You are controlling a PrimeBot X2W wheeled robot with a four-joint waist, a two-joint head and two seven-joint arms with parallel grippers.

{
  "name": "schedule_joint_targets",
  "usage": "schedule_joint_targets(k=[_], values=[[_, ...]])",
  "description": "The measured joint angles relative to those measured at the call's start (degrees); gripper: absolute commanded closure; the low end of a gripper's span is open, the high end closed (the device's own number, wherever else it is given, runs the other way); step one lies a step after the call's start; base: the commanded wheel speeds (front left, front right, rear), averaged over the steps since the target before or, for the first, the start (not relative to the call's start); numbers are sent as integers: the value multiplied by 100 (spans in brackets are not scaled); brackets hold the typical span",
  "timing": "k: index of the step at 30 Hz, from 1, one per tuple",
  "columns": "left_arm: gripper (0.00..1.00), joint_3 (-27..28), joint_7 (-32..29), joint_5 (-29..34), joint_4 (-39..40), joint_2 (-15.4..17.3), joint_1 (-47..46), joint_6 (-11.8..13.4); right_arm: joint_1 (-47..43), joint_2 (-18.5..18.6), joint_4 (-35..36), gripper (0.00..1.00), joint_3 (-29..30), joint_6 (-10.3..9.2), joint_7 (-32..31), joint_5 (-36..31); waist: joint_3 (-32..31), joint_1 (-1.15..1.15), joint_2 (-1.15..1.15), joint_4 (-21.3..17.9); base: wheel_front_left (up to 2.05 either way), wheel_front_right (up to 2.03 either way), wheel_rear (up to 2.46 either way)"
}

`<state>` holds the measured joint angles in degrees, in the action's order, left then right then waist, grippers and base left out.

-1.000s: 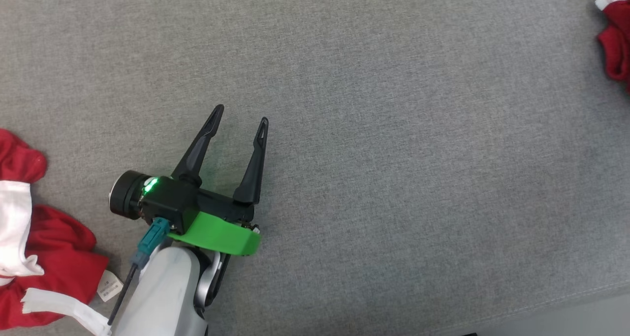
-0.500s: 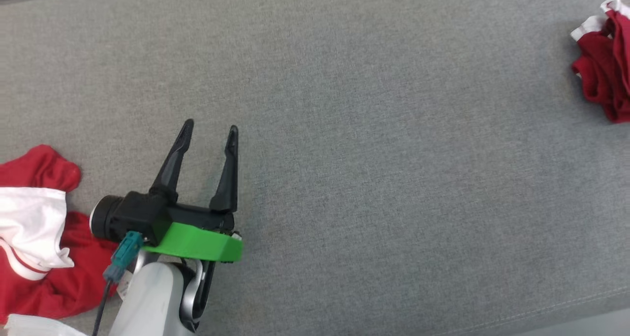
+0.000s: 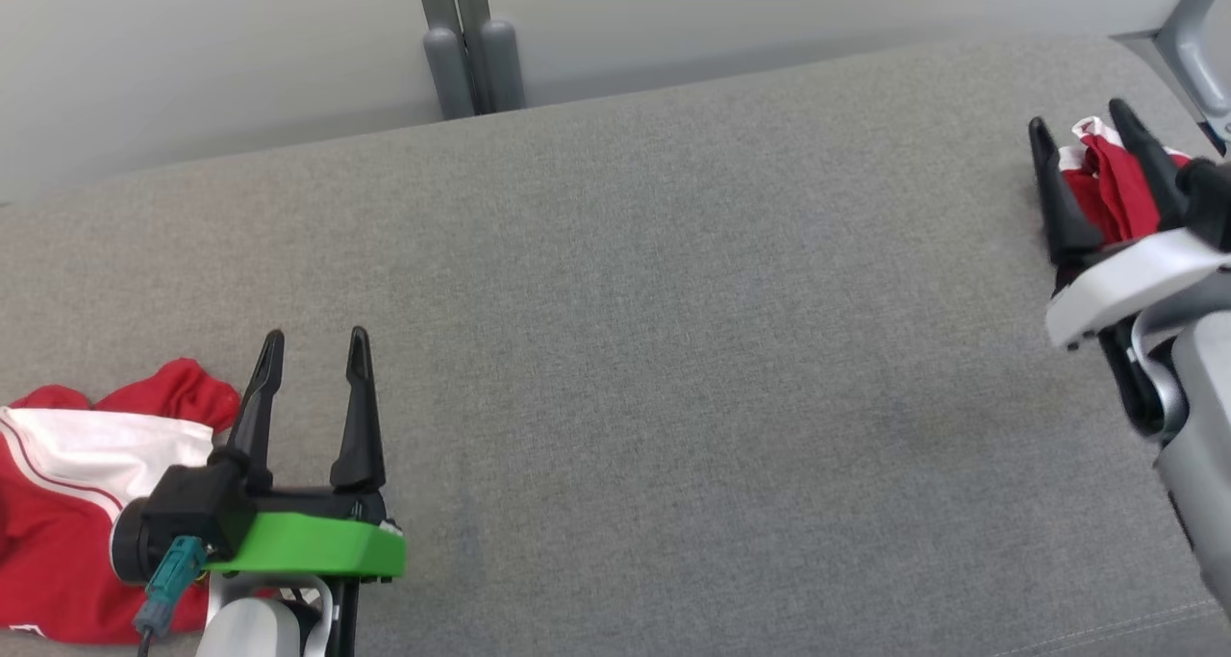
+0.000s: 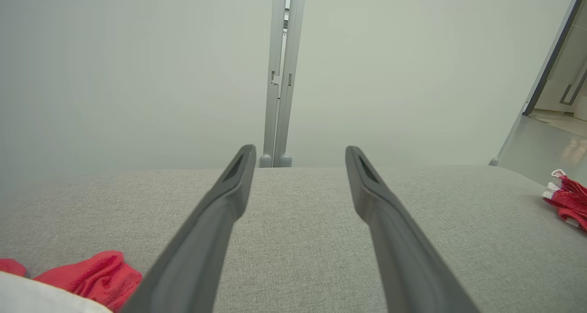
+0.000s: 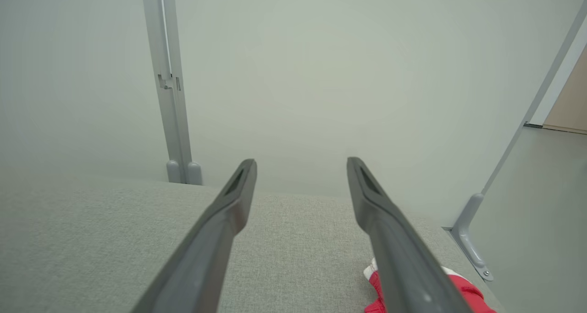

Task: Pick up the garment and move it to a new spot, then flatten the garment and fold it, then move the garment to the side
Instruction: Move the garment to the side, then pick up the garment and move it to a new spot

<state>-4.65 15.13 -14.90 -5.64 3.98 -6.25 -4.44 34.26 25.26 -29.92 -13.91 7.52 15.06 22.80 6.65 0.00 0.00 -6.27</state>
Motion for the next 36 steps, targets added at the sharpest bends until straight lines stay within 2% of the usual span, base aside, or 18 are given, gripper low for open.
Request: schedule_joint_targets(k=[7, 17, 27, 36], values=[[0, 149, 0, 21, -118, -65, 387, 34, -1279, -327, 876, 0, 400, -1, 0, 91, -498, 0, 0, 72, 0, 0, 0], [0, 208, 0, -2, -172, -102, 569, 69, -2475, -842, 1529, 0, 840, -1, 0, 68, -683, 0, 0, 250, 0, 0, 0], [0, 93, 0, -163, -141, -110, 615, 201, -2816, -1102, 1842, 0, 836, -1, 0, -46, -685, 0, 0, 199, 0, 0, 0], [0, 15, 0, -164, -141, -111, 626, 220, -2816, -1129, 1883, 0, 745, -1, 0, -86, -653, 0, 0, 236, 0, 0, 0]])
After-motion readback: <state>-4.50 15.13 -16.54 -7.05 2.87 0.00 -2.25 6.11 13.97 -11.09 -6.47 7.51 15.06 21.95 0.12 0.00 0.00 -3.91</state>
